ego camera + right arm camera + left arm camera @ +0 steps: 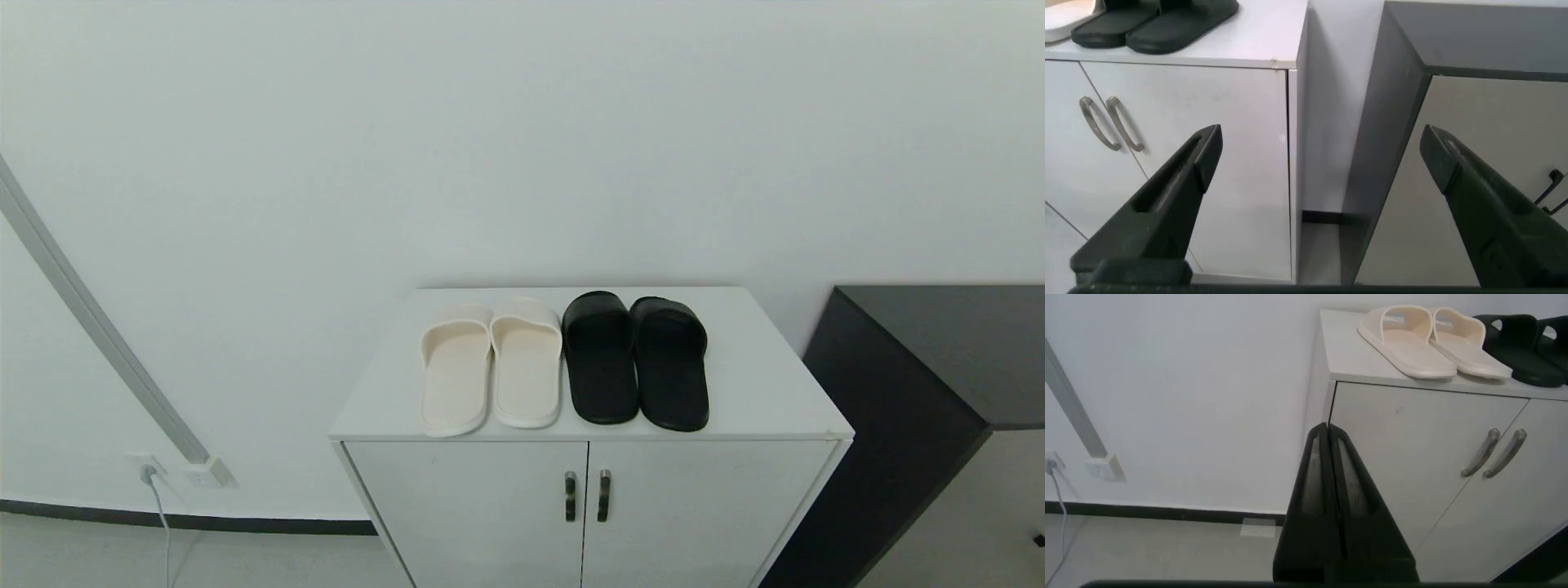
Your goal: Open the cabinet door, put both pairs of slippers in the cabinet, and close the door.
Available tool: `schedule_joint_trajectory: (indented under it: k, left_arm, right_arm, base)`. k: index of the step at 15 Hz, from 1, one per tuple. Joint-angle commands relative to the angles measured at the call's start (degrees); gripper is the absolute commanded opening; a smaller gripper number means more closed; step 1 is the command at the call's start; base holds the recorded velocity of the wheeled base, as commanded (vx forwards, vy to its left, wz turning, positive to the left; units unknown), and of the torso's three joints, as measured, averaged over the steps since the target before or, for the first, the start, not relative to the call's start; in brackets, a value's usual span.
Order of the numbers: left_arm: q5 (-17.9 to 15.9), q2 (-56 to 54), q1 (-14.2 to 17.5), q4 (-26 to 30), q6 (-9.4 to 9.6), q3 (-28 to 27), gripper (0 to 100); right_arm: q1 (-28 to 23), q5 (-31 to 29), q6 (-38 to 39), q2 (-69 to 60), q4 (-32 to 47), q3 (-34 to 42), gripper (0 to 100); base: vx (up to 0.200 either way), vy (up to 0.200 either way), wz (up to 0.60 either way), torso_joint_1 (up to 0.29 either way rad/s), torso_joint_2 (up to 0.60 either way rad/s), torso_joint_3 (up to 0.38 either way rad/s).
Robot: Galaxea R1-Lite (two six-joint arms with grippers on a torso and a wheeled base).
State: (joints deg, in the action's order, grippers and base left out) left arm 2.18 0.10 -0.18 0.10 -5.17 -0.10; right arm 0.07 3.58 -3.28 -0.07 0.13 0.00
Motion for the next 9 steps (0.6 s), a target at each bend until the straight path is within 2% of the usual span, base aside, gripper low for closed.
schedule_joint_trajectory:
  k: [1,5,7,8,9]
  left_arm:
    - [0.0,0.0,0.0,0.0,-0.10,0.0,0]
    - [0.1,0.0,0.0,0.1,-0.10,0.0,0]
    - [0.0,0.0,0.0,0.0,-0.02,0.0,0]
    - [0.0,0.0,0.0,0.1,-0.02,0.0,0]
    - [-0.1,0.0,0.0,0.1,-0.02,0.0,0]
  right_arm:
    - [0.0,0.0,0.0,0.1,0.0,0.0,100]
    - [0.0,0.1,-0.3,0.1,-0.1,0.0,100]
    - [1.7,0.5,11.3,10.4,3.0,-18.6,100]
    - [1.8,1.6,10.4,12.0,5.0,-19.2,100]
    - [1.7,5.6,5.0,16.7,6.8,-17.0,100]
  base:
    - [0.000,0.000,0.00,0.000,0.00,0.000]
    - [0.000,0.000,0.00,0.000,0.00,0.000]
    - [0.000,0.000,0.00,0.000,0.00,0.000]
    - [0.000,0.000,0.00,0.000,0.00,0.000]
    - [0.000,0.000,0.00,0.000,0.00,0.000]
